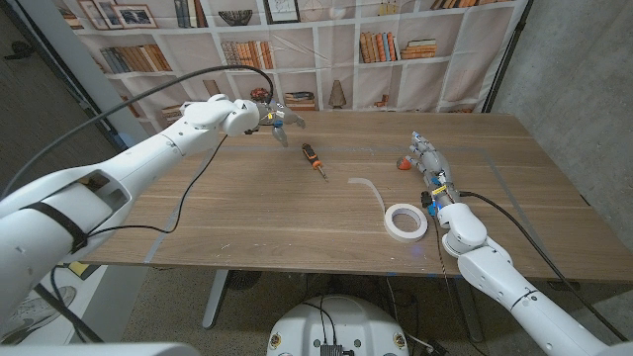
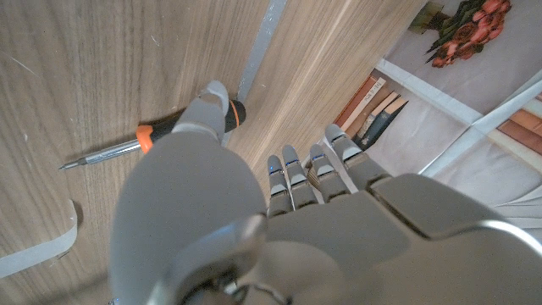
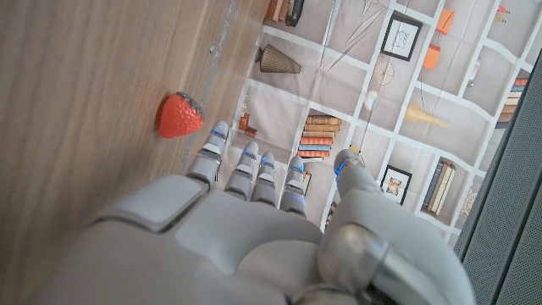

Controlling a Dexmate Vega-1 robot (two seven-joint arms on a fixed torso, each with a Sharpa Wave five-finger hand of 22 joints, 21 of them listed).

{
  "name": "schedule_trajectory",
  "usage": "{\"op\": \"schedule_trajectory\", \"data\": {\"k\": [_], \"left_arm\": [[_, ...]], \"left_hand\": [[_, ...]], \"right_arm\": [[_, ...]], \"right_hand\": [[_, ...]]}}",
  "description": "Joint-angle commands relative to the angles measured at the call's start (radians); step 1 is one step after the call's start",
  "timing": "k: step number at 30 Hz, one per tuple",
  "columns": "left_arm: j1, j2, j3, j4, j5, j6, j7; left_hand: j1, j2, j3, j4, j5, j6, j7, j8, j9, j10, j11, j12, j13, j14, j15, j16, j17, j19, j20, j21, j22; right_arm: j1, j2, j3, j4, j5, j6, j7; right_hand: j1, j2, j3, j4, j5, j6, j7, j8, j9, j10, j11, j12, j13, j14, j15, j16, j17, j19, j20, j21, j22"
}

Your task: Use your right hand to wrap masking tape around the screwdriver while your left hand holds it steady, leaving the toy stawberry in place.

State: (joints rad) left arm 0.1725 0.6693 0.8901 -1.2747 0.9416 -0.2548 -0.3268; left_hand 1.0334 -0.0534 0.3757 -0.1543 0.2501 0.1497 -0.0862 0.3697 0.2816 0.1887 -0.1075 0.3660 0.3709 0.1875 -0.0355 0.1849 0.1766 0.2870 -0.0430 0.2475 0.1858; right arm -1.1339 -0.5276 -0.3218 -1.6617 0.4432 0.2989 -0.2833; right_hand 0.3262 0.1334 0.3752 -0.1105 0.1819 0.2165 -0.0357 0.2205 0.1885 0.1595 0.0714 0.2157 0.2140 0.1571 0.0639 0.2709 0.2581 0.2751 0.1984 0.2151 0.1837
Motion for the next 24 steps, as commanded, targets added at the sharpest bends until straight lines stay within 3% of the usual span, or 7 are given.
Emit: {"op": "schedule_trajectory", "data": {"k": [1,9,17,24], "left_arm": [[-0.078,-0.090,0.072,0.193,0.034,-0.138,0.096],[-0.098,-0.118,0.111,0.261,0.045,-0.179,0.157],[-0.117,-0.146,0.142,0.337,0.033,-0.241,0.204],[-0.165,-0.234,0.160,0.548,-0.059,-0.338,0.222]], "left_hand": [[0.020,0.010,-0.007,0.002,0.010,0.012,-0.010,0.000,-0.002,0.009,-0.013,-0.003,0.000,0.008,-0.094,0.008,0.003,0.008,-0.033,-0.001,0.004],[0.051,0.065,0.001,0.010,0.014,0.039,-0.023,0.002,-0.011,0.029,-0.023,-0.005,-0.007,0.030,-0.099,0.018,0.003,0.020,-0.024,0.003,0.005],[0.064,0.077,-0.006,0.008,0.011,0.043,-0.026,-0.002,-0.017,0.044,-0.030,-0.008,-0.012,0.053,-0.111,0.023,0.001,0.038,-0.012,0.009,0.006],[0.081,0.081,-0.017,0.004,0.008,0.067,-0.024,0.002,-0.022,0.066,-0.024,-0.007,-0.018,0.070,-0.115,0.024,-0.002,0.046,-0.027,0.011,0.006]], "right_arm": [[-0.052,-0.012,-0.004,-0.093,-0.064,-0.037,-0.063],[-0.060,-0.005,-0.002,-0.101,-0.074,-0.044,-0.071],[-0.054,-0.001,-0.006,-0.100,-0.078,-0.049,-0.064],[-0.073,-0.015,0.006,-0.150,-0.085,-0.098,-0.086]], "right_hand": [[-0.008,0.000,-0.002,0.002,0.000,0.010,-0.003,0.002,0.002,0.010,0.000,0.009,0.003,0.008,0.003,0.003,0.006,-0.003,-0.001,-0.001,0.005],[-0.010,-0.002,-0.004,0.002,-0.001,0.013,-0.002,0.001,0.002,0.015,0.004,0.010,0.003,0.010,0.005,0.004,0.007,-0.003,-0.001,-0.001,0.005],[-0.012,-0.002,-0.006,0.003,-0.001,0.015,-0.002,-0.001,0.002,0.017,0.003,0.010,0.003,0.009,0.008,0.004,0.008,-0.004,-0.002,-0.001,0.005],[-0.015,-0.002,-0.007,0.004,-0.001,0.016,-0.002,-0.002,0.003,0.017,0.003,0.009,0.003,0.008,0.006,0.004,0.010,-0.005,-0.003,-0.001,0.005]]}}
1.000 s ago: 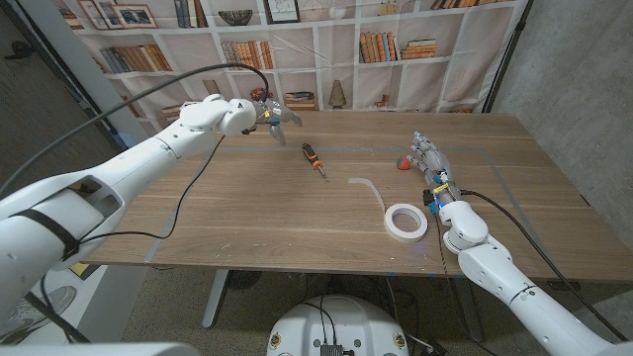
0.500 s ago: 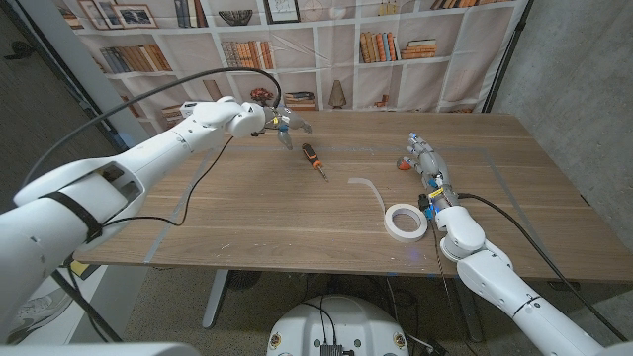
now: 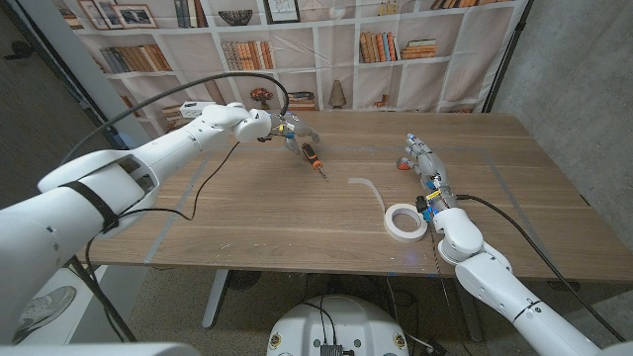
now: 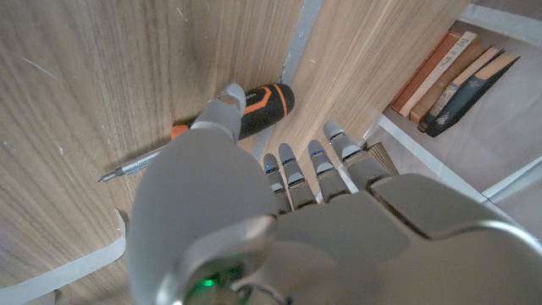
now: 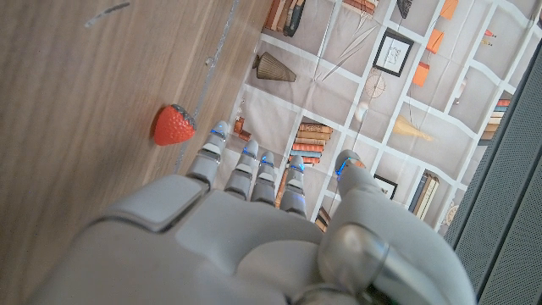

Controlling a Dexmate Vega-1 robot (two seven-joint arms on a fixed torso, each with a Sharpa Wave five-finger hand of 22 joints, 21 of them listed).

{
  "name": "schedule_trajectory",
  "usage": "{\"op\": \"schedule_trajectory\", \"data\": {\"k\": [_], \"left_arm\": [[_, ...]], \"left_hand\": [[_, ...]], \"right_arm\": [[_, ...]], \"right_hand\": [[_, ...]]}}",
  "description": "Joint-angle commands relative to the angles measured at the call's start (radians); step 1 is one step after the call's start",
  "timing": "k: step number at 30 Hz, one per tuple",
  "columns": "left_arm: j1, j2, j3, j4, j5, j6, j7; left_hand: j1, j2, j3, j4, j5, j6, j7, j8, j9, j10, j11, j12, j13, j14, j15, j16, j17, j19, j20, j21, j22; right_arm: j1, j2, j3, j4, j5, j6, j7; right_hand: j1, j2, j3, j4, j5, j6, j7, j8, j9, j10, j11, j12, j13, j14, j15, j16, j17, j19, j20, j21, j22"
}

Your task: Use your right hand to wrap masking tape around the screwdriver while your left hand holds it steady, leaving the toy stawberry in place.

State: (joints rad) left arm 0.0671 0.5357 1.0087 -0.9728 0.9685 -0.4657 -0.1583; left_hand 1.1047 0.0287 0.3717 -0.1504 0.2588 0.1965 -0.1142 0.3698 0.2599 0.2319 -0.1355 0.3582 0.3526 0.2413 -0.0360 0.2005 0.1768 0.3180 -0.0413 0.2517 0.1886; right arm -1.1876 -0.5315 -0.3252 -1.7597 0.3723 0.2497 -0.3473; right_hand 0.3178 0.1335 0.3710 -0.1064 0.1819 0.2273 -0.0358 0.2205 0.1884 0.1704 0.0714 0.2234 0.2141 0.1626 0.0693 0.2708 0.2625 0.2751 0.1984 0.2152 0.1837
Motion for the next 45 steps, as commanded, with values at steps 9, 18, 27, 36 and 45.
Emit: {"op": "schedule_trajectory", "data": {"k": [9,18,27,36,45], "left_arm": [[-0.141,-0.239,0.134,0.554,-0.141,-0.182,0.138],[-0.162,-0.277,0.266,0.594,-0.177,-0.104,0.187],[-0.150,-0.276,0.337,0.594,-0.164,-0.064,0.312],[-0.132,-0.273,0.327,0.595,-0.218,-0.062,0.342],[-0.128,-0.248,0.287,0.580,-0.283,-0.138,0.379]], "left_hand": [[0.063,0.038,-0.008,-0.009,0.000,0.066,0.005,0.011,-0.009,0.059,0.004,0.001,-0.007,0.046,-0.117,0.011,0.001,0.039,-0.044,0.014,0.003],[0.112,0.078,0.003,-0.016,-0.008,0.102,0.010,0.018,-0.014,0.091,0.005,0.004,-0.011,0.069,-0.125,0.013,0.002,0.062,-0.045,0.022,0.003],[0.140,0.106,-0.035,-0.002,-0.047,0.313,0.049,0.089,-0.019,0.321,0.005,0.087,0.023,0.371,-0.131,0.126,0.042,0.243,-0.007,0.098,0.006],[0.195,0.176,-0.025,0.066,-0.036,0.558,0.155,0.201,0.046,0.509,0.059,0.327,0.212,0.711,-0.157,0.353,0.298,0.424,-0.018,0.283,0.065],[0.194,0.150,-0.019,0.100,0.018,0.546,0.204,0.223,0.126,0.545,0.111,0.421,0.339,0.934,-0.186,0.473,0.450,0.538,-0.080,0.479,0.176]], "right_arm": [[-0.025,-0.026,0.016,-0.095,-0.025,-0.102,-0.031],[-0.015,-0.027,0.016,-0.098,-0.026,-0.128,-0.028],[-0.009,-0.027,0.017,-0.087,-0.028,-0.141,-0.028],[-0.004,-0.030,0.018,-0.075,-0.026,-0.141,-0.017],[-0.017,-0.046,0.023,-0.105,-0.048,-0.161,-0.034]], "right_hand": [[-0.010,-0.002,-0.005,0.001,-0.001,0.005,-0.002,-0.004,0.003,0.007,0.002,0.001,0.003,0.002,0.001,0.005,0.007,-0.004,-0.003,0.000,0.005],[-0.012,-0.002,-0.007,0.002,-0.001,0.006,-0.003,-0.006,0.003,0.007,0.003,0.001,0.003,0.003,0.001,0.006,0.008,-0.005,-0.002,-0.001,0.005],[-0.014,-0.002,-0.008,0.003,-0.001,0.007,-0.004,-0.007,0.003,0.008,0.003,0.000,0.003,0.006,0.001,0.007,0.009,-0.004,-0.002,0.000,0.005],[-0.014,-0.002,-0.009,0.002,-0.001,0.009,-0.004,-0.008,0.003,0.015,0.007,0.002,0.004,0.010,0.001,0.009,0.009,-0.004,-0.002,0.000,0.005],[-0.016,-0.001,-0.010,0.003,-0.001,0.010,-0.003,-0.009,0.003,0.017,0.007,0.002,0.004,0.011,0.000,0.009,0.009,-0.005,-0.002,0.000,0.005]]}}
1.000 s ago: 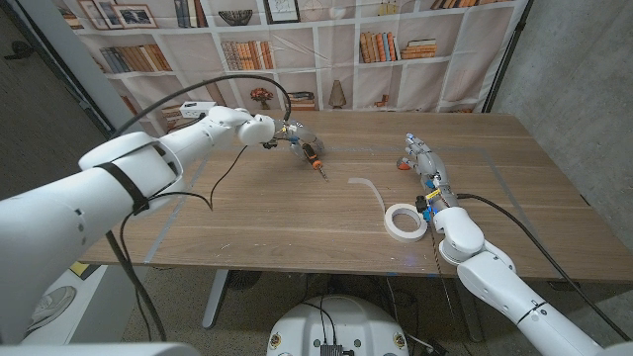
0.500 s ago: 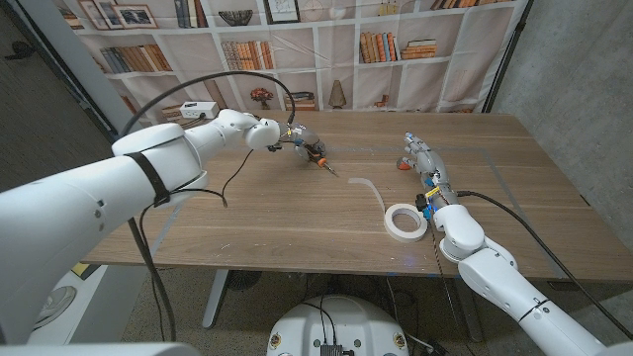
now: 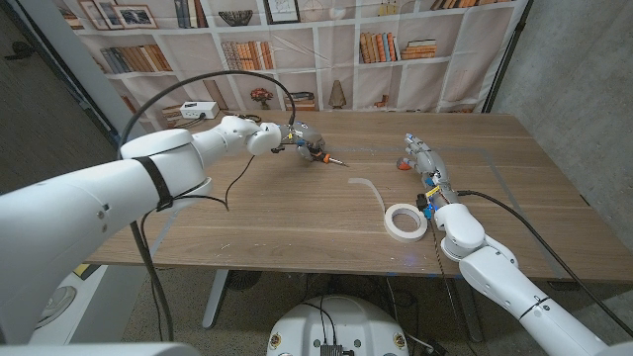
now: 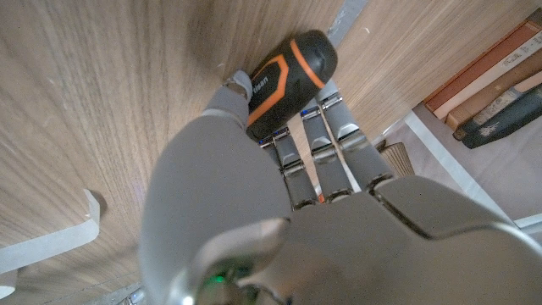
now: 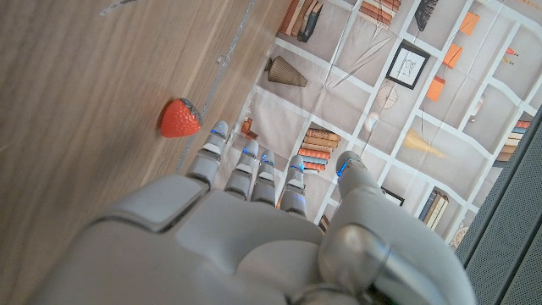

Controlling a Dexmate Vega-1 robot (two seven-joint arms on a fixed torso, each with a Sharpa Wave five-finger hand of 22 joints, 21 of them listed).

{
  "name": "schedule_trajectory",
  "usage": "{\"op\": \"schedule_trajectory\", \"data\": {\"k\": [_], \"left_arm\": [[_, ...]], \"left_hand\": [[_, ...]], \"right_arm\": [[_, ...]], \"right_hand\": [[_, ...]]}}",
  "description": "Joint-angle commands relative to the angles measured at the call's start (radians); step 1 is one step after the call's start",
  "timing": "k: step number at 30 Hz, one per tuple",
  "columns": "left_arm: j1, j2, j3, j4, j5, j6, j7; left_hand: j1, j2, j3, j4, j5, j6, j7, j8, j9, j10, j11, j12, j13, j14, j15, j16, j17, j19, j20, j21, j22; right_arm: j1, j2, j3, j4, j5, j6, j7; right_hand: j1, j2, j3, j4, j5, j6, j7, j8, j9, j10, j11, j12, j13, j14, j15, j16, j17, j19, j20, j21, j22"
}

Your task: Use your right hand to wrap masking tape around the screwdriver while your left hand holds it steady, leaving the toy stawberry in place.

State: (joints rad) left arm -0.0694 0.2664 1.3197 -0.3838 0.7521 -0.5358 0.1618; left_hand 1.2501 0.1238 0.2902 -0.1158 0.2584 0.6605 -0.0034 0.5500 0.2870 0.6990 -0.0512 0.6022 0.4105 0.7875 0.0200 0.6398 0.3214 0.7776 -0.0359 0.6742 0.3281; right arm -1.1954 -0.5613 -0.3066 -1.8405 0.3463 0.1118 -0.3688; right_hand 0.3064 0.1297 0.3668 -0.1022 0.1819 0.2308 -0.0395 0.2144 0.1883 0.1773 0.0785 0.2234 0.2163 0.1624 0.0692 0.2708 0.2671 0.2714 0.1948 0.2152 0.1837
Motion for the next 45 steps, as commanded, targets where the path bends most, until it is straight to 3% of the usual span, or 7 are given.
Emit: {"op": "schedule_trajectory", "data": {"k": [1,8,14,22,29,35,45], "left_arm": [[0.011,0.032,-0.039,-0.018,-0.080,-0.095,0.068],[0.028,0.068,-0.134,-0.056,-0.164,-0.174,0.000],[0.058,0.116,-0.208,-0.147,-0.187,-0.193,-0.050],[0.120,0.178,-0.305,-0.303,-0.193,-0.168,-0.113],[0.160,0.207,-0.366,-0.388,-0.189,-0.146,-0.155],[0.184,0.220,-0.404,-0.431,-0.192,-0.137,-0.184],[0.207,0.235,-0.442,-0.475,-0.189,-0.141,-0.208]], "left_hand": [[0.053,0.049,0.063,0.061,0.023,0.092,0.102,0.049,0.106,0.090,0.029,0.181,0.287,0.390,-0.243,0.038,0.318,0.083,-0.090,0.071,0.043],[0.066,0.018,0.058,0.041,0.037,0.162,0.122,0.053,0.091,0.133,0.061,0.160,0.258,0.407,-0.239,0.058,0.364,0.086,-0.098,0.114,0.056],[0.065,-0.002,0.050,0.034,0.044,0.187,0.093,0.051,0.077,0.135,0.052,0.148,0.257,0.409,-0.235,0.061,0.381,0.080,-0.099,0.131,0.058],[0.064,-0.004,0.046,0.034,0.053,0.192,0.092,0.049,0.069,0.142,0.051,0.142,0.263,0.406,-0.235,0.062,0.395,0.074,-0.100,0.144,0.060],[0.062,-0.004,0.043,0.035,0.059,0.192,0.094,0.046,0.064,0.146,0.051,0.138,0.268,0.406,-0.235,0.062,0.406,0.067,-0.102,0.153,0.060],[0.060,-0.005,0.040,0.036,0.064,0.192,0.095,0.044,0.060,0.148,0.053,0.134,0.274,0.406,-0.235,0.063,0.414,0.061,-0.103,0.159,0.060],[0.059,-0.005,0.037,0.037,0.071,0.193,0.097,0.041,0.054,0.150,0.053,0.128,0.283,0.404,-0.235,0.062,0.426,0.054,-0.105,0.171,0.058]], "right_arm": [[-0.015,-0.024,0.005,-0.042,-0.037,-0.039,-0.022],[-0.066,-0.056,0.014,-0.151,-0.149,-0.131,-0.111],[-0.139,-0.069,0.024,-0.282,-0.279,-0.269,-0.203],[-0.226,-0.096,0.022,-0.455,-0.437,-0.484,-0.227],[-0.269,-0.113,-0.001,-0.564,-0.544,-0.642,-0.184],[-0.280,-0.113,-0.038,-0.611,-0.610,-0.726,-0.145],[-0.230,-0.125,-0.204,-0.687,-0.797,-1.002,-0.073]], "right_hand": [[-0.004,0.003,-0.006,-0.001,-0.001,0.007,0.001,-0.003,0.004,0.011,0.000,0.003,0.001,0.011,-0.001,0.009,0.004,-0.001,0.001,0.000,0.006],[0.003,0.012,-0.002,-0.004,0.002,0.032,0.008,0.001,0.004,0.062,0.003,0.019,0.003,0.054,-0.019,0.028,0.008,0.016,-0.010,0.008,0.006],[0.026,0.013,0.004,-0.019,0.004,0.074,0.012,0.008,0.004,0.115,-0.001,0.033,0.005,0.126,-0.046,0.063,0.017,0.073,-0.034,0.031,0.010],[0.061,0.001,0.004,-0.042,-0.001,0.142,0.034,0.022,0.004,0.195,-0.007,0.060,0.015,0.210,-0.070,0.111,0.038,0.117,-0.065,0.054,0.019],[0.107,-0.009,0.011,-0.063,-0.003,0.174,0.039,0.027,0.006,0.199,-0.020,0.064,0.023,0.181,-0.076,0.106,0.051,0.099,-0.063,0.050,0.022],[0.115,-0.011,0.006,-0.057,-0.005,0.162,0.030,0.016,0.007,0.171,-0.021,0.052,0.027,0.142,-0.068,0.096,0.060,0.071,-0.057,0.041,0.023],[0.098,-0.010,-0.005,-0.040,-0.007,0.165,0.026,0.013,0.008,0.182,-0.021,0.056,0.030,0.137,-0.070,0.097,0.067,0.062,-0.055,0.038,0.022]]}}
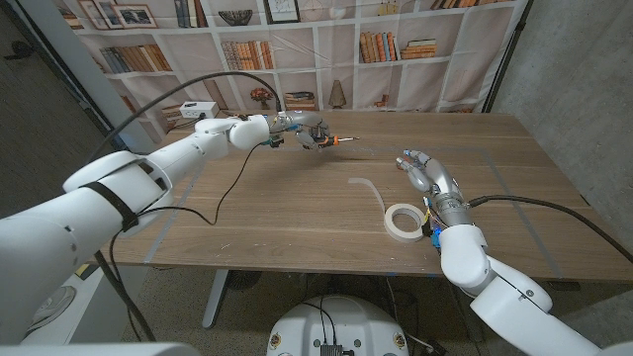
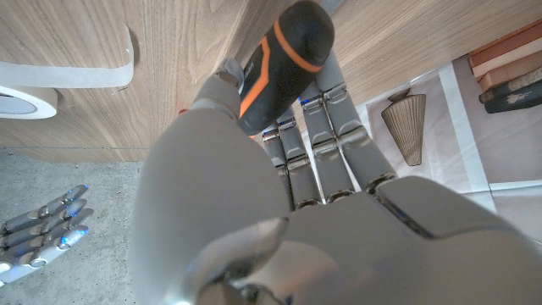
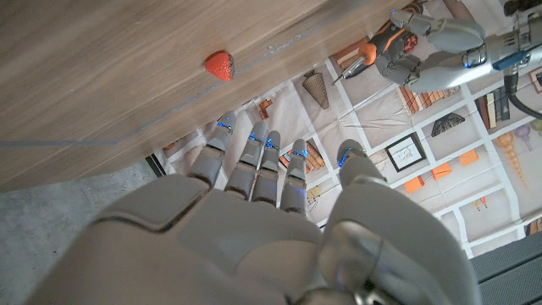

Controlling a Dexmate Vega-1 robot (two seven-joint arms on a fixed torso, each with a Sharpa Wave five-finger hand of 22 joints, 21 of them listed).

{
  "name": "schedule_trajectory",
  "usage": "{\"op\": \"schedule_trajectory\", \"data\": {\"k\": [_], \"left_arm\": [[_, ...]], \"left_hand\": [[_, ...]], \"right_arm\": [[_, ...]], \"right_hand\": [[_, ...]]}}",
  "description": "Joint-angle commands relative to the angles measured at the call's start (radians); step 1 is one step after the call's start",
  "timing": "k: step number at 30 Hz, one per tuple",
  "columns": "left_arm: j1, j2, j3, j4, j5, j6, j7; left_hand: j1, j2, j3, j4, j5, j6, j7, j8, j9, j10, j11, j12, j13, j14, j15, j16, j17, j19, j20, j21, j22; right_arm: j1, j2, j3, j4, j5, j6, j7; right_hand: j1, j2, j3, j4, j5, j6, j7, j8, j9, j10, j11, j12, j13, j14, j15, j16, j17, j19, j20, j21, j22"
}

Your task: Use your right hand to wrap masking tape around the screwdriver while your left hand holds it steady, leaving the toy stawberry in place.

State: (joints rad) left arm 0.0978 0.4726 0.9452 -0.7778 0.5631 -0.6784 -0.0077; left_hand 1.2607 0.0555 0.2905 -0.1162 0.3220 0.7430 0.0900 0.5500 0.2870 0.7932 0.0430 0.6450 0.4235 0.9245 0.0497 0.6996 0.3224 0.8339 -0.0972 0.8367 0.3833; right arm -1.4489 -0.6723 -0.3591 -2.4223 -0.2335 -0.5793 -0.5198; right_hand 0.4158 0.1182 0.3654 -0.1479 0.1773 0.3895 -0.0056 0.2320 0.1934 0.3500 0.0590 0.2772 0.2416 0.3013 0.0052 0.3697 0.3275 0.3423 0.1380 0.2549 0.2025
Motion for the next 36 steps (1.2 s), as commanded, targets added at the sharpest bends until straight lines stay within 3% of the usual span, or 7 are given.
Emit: {"op": "schedule_trajectory", "data": {"k": [1,7,13,15,26,30,36], "left_arm": [[0.040,0.029,-0.070,-0.083,-0.001,0.000,-0.045],[0.039,0.027,-0.080,-0.083,-0.001,-0.008,-0.057],[0.038,0.022,-0.087,-0.076,0.000,-0.019,-0.052],[0.036,0.020,-0.088,-0.073,0.000,-0.021,-0.052],[0.028,0.007,-0.086,-0.062,0.004,-0.020,-0.056],[0.027,0.004,-0.085,-0.065,0.003,-0.018,-0.059],[0.032,0.005,-0.089,-0.081,-0.001,-0.010,-0.066]], "left_hand": [[0.048,0.063,0.036,0.038,0.008,0.110,0.003,0.040,0.053,0.057,-0.041,0.085,0.271,0.267,-0.264,0.002,0.426,-0.003,-0.042,0.009,0.002],[0.045,0.060,0.033,0.039,0.013,0.110,0.002,0.038,0.050,0.058,-0.041,0.081,0.277,0.264,-0.263,0.001,0.434,-0.009,-0.041,0.015,0.000],[0.044,0.058,0.031,0.040,0.019,0.112,0.001,0.037,0.047,0.061,-0.042,0.079,0.282,0.265,-0.264,0.001,0.440,-0.011,-0.041,0.021,-0.002],[0.043,0.058,0.030,0.040,0.020,0.111,0.000,0.036,0.047,0.061,-0.043,0.078,0.284,0.265,-0.264,0.001,0.442,-0.011,-0.041,0.023,-0.003],[0.041,0.058,0.026,0.042,0.029,0.111,0.003,0.033,0.043,0.064,-0.042,0.074,0.294,0.264,-0.263,0.001,0.454,-0.019,-0.043,0.032,-0.007],[0.040,0.059,0.025,0.043,0.031,0.112,0.003,0.033,0.042,0.065,-0.044,0.072,0.298,0.265,-0.263,0.001,0.457,-0.021,-0.043,0.035,-0.008],[0.039,0.060,0.024,0.045,0.035,0.108,0.005,0.030,0.040,0.066,-0.044,0.070,0.303,0.266,-0.263,0.001,0.463,-0.024,-0.044,0.040,-0.011]], "right_arm": [[0.031,-0.017,-0.168,-0.109,-0.234,-0.334,0.086],[0.118,-0.029,-0.320,-0.144,-0.363,-0.543,0.153],[0.280,-0.055,-0.540,-0.157,-0.483,-0.797,0.241],[0.293,-0.042,-0.582,-0.136,-0.613,-0.817,0.346],[0.266,0.067,-0.617,0.005,-1.226,-0.804,0.883],[0.195,0.139,-0.544,0.060,-1.400,-0.716,1.002],[0.064,0.277,-0.395,0.104,-1.552,-0.535,1.071]], "right_hand": [[-0.012,0.002,-0.004,0.006,-0.003,0.007,-0.008,-0.004,0.003,0.010,-0.001,0.002,0.004,-0.002,-0.006,-0.002,0.007,-0.009,0.001,-0.001,0.004],[-0.014,-0.001,-0.008,0.008,-0.004,0.006,-0.010,-0.007,0.003,0.008,-0.004,0.001,0.006,-0.007,-0.010,-0.003,0.009,-0.010,0.004,-0.002,0.003],[-0.016,-0.014,-0.016,0.006,-0.004,0.004,-0.010,-0.009,0.003,0.007,-0.006,0.000,0.007,-0.012,-0.016,-0.006,0.009,-0.012,0.005,-0.002,0.002],[-0.017,-0.021,-0.019,0.004,-0.004,0.005,-0.009,-0.010,0.003,0.008,-0.007,0.000,0.007,-0.011,-0.022,-0.006,0.008,-0.012,0.004,-0.003,0.002],[-0.011,-0.063,-0.040,-0.007,0.007,0.033,-0.010,-0.004,0.003,0.030,-0.021,0.011,0.013,-0.004,-0.042,-0.006,0.009,-0.014,-0.007,-0.004,-0.001],[0.018,-0.074,-0.038,-0.021,0.017,0.036,-0.011,-0.006,0.004,0.023,-0.030,0.010,0.016,-0.018,-0.052,-0.014,0.008,-0.016,-0.022,-0.006,-0.002],[0.084,-0.096,-0.031,-0.036,0.037,0.052,-0.027,-0.002,0.004,0.022,-0.052,0.014,0.021,-0.040,-0.064,-0.026,0.009,-0.015,-0.039,-0.007,-0.004]]}}
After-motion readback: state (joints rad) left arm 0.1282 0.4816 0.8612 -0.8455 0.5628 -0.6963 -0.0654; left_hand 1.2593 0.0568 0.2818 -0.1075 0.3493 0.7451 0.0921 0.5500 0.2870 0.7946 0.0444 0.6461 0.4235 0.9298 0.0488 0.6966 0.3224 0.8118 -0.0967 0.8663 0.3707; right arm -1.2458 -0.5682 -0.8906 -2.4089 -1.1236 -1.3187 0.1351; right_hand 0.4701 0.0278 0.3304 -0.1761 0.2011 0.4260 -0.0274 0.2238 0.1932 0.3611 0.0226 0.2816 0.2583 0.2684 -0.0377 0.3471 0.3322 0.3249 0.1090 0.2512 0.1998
